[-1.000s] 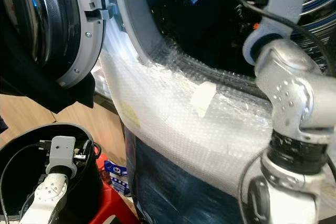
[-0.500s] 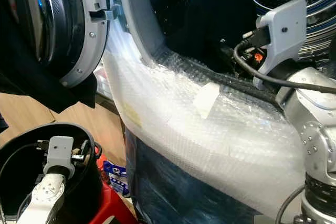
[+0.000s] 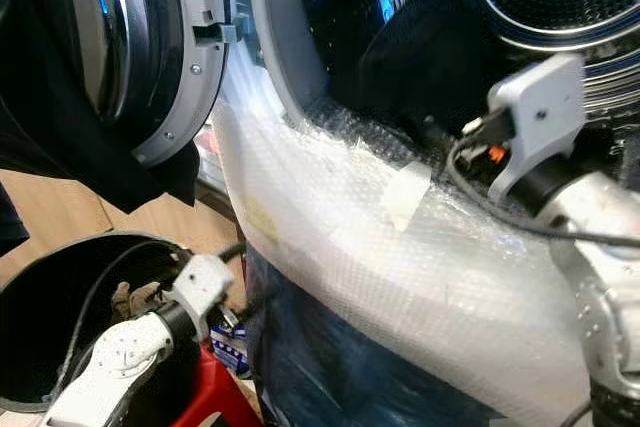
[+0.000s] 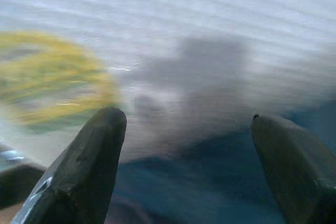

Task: Clothes washing

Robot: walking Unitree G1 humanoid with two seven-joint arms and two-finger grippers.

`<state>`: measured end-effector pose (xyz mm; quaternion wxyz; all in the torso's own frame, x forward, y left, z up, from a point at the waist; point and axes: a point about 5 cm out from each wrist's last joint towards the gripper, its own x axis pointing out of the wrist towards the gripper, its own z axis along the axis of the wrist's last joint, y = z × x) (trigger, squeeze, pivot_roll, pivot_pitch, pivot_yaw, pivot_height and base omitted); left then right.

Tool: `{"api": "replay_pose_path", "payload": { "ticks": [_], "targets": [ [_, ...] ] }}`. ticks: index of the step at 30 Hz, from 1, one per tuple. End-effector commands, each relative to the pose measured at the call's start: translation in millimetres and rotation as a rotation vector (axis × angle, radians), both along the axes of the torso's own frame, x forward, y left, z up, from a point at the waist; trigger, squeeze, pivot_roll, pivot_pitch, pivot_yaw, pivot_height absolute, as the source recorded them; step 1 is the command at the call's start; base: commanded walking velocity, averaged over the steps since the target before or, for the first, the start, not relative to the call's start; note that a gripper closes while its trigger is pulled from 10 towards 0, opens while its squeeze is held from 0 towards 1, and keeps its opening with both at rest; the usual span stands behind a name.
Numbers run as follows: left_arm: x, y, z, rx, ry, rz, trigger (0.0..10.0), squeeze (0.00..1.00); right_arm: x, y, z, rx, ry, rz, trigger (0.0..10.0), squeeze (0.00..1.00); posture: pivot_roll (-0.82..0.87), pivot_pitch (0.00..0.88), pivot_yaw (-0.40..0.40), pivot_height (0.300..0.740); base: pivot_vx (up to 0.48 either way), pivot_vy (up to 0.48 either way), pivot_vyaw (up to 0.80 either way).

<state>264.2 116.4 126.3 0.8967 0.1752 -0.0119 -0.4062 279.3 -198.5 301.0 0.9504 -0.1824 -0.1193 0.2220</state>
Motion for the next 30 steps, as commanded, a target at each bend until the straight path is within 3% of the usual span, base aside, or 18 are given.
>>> {"api": "replay_pose_path", "payload": {
  "ticks": [1, 6, 8, 9, 10, 11, 12, 13, 15, 17, 19, 23, 27, 30],
  "targets": [
    [-14.3, -5.7, 0.0, 0.025, 0.117, -0.149, 10.0, 0.00, 6.0, -3.8, -23.7, 0.010, 0.101, -0.011, 10.0, 1.00, -0.06, 0.001, -0.027, 0.740, 0.000, 0.000, 0.00],
    [-26.4, -9.5, 18.8, 0.069, 0.204, -0.348, 10.0, 0.00, 11.5, -2.7, -29.8, 0.029, 0.115, -0.011, 10.0, 1.00, -0.04, 0.010, -0.027, 0.740, 0.000, 0.000, 0.00],
    [-24.2, -11.5, 36.4, 0.104, 0.176, -0.431, 10.0, 0.00, 16.0, -2.3, -34.0, 0.052, 0.115, -0.017, 10.0, 1.00, -0.04, 0.015, -0.023, 0.740, 0.000, 0.000, 0.00],
    [-21.8, -13.2, 43.1, 0.103, 0.143, -0.442, 10.0, 0.00, 17.1, -2.0, -35.7, 0.063, 0.116, -0.020, 10.0, 1.00, -0.04, 0.015, -0.023, 0.740, 0.000, 0.000, 0.00],
    [-14.3, -17.1, 57.2, 0.084, 0.048, -0.434, 10.0, 0.00, 18.6, -1.2, -39.0, 0.081, 0.122, -0.024, 10.0, 1.00, -0.04, 0.017, -0.022, 0.740, 0.000, 0.000, 0.00],
    [-14.3, -17.1, 57.2, 0.084, 0.048, -0.434, 10.0, 0.00, 18.6, -1.2, -39.0, 0.081, 0.122, -0.024, 10.0, 1.00, -0.04, 0.017, -0.022, 0.740, 0.000, 0.000, 0.00],
    [1.1, -22.8, 79.9, 0.023, -0.108, -0.363, 10.0, 0.00, 20.5, 0.6, -44.8, 0.103, 0.136, -0.027, 10.0, 1.00, -0.03, 0.021, -0.022, 0.740, 0.000, 0.000, 0.00],
    [8.7, -25.0, 90.9, 0.003, -0.192, -0.317, 10.0, 0.00, 21.8, 1.7, -48.2, 0.116, 0.146, -0.028, 10.0, 1.00, -0.03, 0.020, -0.023, 0.740, 0.000, 0.000, 0.00],
    [12.6, -29.7, 101.4, 0.032, -0.268, -0.325, 10.0, 0.00, 24.2, 7.0, -54.7, 0.129, 0.162, -0.021, 10.0, 1.00, -0.03, 0.023, -0.022, 0.740, 0.000, 0.000, 0.00],
    [9.2, -35.6, 106.0, 0.044, -0.287, -0.376, 10.0, 0.00, 25.1, 12.0, -57.9, 0.138, 0.168, -0.005, 10.0, 1.00, -0.03, 0.024, -0.021, 0.740, 0.000, 0.000, 0.00],
    [-5.5, -49.1, 107.3, 0.029, -0.262, -0.493, 10.0, 0.00, 26.8, 15.3, -61.3, 0.148, 0.170, 0.002, 10.0, 1.00, -0.03, 0.024, -0.019, 0.740, 0.000, 0.000, 0.00],
    [-20.2, -60.7, 116.3, -0.006, -0.272, -0.567, 10.0, 0.00, 28.5, 16.1, -66.8, 0.164, 0.180, -0.001, 10.0, 1.00, -0.04, 0.028, -0.014, 0.740, 0.000, 0.000, 0.00],
    [-23.5, -61.4, 125.6, -0.025, -0.291, -0.558, 10.0, 0.00, 30.3, 13.2, -75.1, 0.179, 0.198, -0.018, 10.0, 1.00, -0.03, 0.031, -0.013, 0.740, 0.000, 0.000, 0.00],
    [-33.3, -57.7, 138.1, -0.099, -0.289, -0.535, 10.0, 0.00, 32.9, 9.6, -82.3, 0.200, 0.214, -0.030, 10.0, 1.00, -0.02, 0.039, -0.014, 0.740, 0.000, 0.000, 0.00]
  ]
}}
